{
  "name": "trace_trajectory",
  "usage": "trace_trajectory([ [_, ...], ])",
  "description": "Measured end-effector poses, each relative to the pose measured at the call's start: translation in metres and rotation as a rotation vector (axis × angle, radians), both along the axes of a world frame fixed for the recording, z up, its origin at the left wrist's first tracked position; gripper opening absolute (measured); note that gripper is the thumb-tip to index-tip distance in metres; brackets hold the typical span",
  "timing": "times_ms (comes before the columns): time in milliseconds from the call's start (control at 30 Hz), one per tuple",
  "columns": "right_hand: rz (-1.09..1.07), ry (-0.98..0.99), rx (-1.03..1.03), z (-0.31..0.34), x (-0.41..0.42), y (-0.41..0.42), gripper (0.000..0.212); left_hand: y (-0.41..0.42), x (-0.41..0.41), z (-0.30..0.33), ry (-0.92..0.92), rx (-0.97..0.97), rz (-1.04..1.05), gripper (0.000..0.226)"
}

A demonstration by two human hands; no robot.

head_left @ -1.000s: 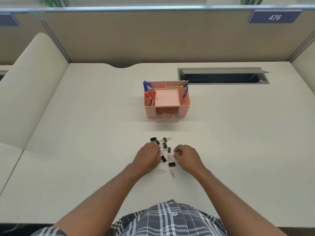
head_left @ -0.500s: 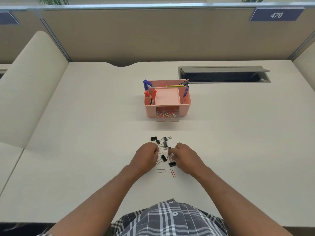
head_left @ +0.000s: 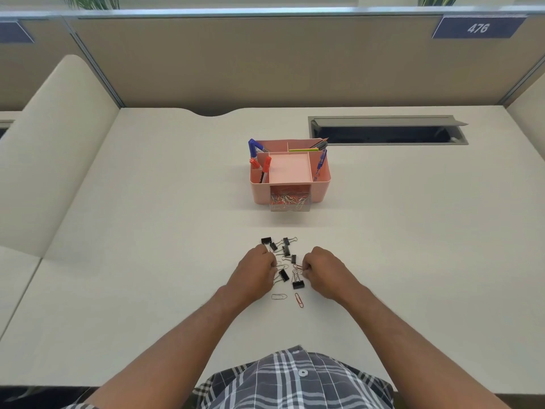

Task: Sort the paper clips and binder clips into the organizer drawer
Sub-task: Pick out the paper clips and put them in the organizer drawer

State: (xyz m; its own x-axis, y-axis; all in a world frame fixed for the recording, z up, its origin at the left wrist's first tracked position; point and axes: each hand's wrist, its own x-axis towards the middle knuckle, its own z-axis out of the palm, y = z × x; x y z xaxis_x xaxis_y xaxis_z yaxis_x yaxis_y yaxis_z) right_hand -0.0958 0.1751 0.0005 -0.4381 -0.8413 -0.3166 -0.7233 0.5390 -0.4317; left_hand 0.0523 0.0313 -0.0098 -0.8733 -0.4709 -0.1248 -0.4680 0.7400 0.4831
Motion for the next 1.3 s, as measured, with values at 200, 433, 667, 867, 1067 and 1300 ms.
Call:
trace_trajectory([
  [200, 0.007, 0.004, 0.016, 0.004, 0.000, 0.000, 0.013, 0.000, -0.005, 0.001, -0.035, -0.021, -0.016, 0.011],
  [433, 0.008, -0.032, 0.000, 0.010, -0.002, 0.004, 0.014, 0.000, -0.004, 0.003, -0.030, 0.044, 0.051, 0.021],
  [667, -0.198, -0.220, -0.072, 0.009, -0.007, 0.006, 0.009, 0.003, 0.000, -0.001, -0.088, -0.012, 0.094, 0.012],
  [867, -0.104, -0.072, -0.030, 0.005, 0.004, -0.001, 0.014, 0.004, -0.002, 0.010, -0.154, -0.013, 0.163, 0.016],
  [1067, -0.099, -0.022, 0.027, 0.011, 0.010, -0.008, 0.015, 0.005, -0.008, 0.021, -0.197, 0.055, 0.184, 0.019],
  [1300, -0.210, -0.119, -0.027, 0.019, -0.003, -0.005, 0.013, 0.001, -0.003, 0.024, -0.103, 0.172, 0.221, 0.012],
])
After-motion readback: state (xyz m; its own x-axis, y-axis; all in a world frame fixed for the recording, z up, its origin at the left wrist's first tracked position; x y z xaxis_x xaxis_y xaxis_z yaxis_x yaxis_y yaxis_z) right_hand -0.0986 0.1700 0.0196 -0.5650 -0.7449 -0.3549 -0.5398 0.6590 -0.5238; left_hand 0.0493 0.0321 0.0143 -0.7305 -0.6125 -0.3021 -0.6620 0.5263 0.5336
